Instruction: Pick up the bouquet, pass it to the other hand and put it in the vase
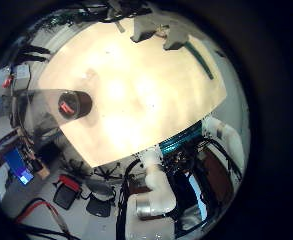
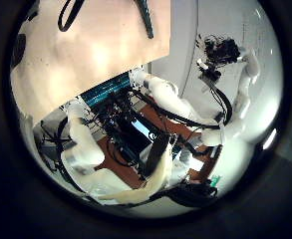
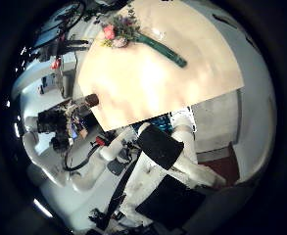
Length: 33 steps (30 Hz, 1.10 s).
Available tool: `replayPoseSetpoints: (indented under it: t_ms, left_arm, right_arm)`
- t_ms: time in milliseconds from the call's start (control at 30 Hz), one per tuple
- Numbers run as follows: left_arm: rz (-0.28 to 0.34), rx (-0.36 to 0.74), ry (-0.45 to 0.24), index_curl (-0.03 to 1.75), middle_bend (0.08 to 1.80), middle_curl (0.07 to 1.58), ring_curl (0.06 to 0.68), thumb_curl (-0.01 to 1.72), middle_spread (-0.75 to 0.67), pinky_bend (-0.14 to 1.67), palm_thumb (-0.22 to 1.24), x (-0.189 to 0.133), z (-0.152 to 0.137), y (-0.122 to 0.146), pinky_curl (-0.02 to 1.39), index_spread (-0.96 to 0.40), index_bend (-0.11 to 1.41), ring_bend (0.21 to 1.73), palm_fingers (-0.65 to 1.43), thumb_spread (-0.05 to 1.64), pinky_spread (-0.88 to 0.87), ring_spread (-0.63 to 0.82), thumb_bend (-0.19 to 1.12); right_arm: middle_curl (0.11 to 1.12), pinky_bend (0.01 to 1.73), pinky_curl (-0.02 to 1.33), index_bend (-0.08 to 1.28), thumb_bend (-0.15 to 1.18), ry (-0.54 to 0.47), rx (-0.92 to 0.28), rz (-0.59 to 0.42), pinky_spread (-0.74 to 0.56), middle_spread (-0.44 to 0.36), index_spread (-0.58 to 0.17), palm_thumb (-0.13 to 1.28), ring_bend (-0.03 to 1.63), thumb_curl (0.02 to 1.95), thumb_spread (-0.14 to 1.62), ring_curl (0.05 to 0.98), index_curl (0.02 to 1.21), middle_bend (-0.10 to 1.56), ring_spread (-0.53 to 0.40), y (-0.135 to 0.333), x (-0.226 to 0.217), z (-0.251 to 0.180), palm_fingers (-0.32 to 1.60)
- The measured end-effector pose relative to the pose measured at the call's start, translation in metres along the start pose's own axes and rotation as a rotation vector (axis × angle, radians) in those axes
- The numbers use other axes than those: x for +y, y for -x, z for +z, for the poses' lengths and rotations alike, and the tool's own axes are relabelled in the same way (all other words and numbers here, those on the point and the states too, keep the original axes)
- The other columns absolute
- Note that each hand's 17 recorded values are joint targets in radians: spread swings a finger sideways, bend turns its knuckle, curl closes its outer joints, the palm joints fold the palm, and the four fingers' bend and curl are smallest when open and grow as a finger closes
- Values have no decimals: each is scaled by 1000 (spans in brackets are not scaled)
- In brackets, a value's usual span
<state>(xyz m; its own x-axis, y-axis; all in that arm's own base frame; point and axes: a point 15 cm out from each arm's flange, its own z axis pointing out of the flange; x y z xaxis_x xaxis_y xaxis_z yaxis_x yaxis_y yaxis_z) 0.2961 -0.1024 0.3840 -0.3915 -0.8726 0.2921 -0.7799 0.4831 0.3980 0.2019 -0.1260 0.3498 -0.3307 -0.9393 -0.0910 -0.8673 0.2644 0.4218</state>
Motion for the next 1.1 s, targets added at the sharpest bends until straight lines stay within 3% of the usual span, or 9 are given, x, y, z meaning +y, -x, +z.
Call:
replayPoseSetpoints:
  t_ms: [267,467,700,1100]
  left_arm:
    - [22,-2,21,357,185,299,201,246,342,196,76,-18,0,4,311,-10,179,500,96,1171,566,534,-18]
    - [49,-2,15,356,182,299,202,245,347,198,78,-19,-4,7,311,-6,177,503,93,1177,564,534,-17]
    - [60,-5,-14,351,184,300,204,250,351,200,85,-23,-10,4,314,-2,174,508,89,1177,564,533,-17]
    - [50,-15,-94,339,183,297,207,252,370,218,101,-37,-16,11,321,10,168,519,62,1181,579,547,-17]
  right_arm:
    - [402,675,280,153,-21,-80,6,71,241,73,-176,480,760,357,1095,311,263,348,11,-1,-50,44,312]
    - [427,689,265,171,-23,-144,32,88,202,37,-174,501,789,369,1075,315,277,414,-25,8,-83,72,343]
    - [447,713,247,185,-24,-73,42,91,169,12,-179,506,803,373,1069,322,310,444,-47,21,-101,99,342]
    - [461,638,191,220,-26,-70,45,103,164,13,-185,491,789,371,1072,315,379,457,-38,19,-135,112,347]
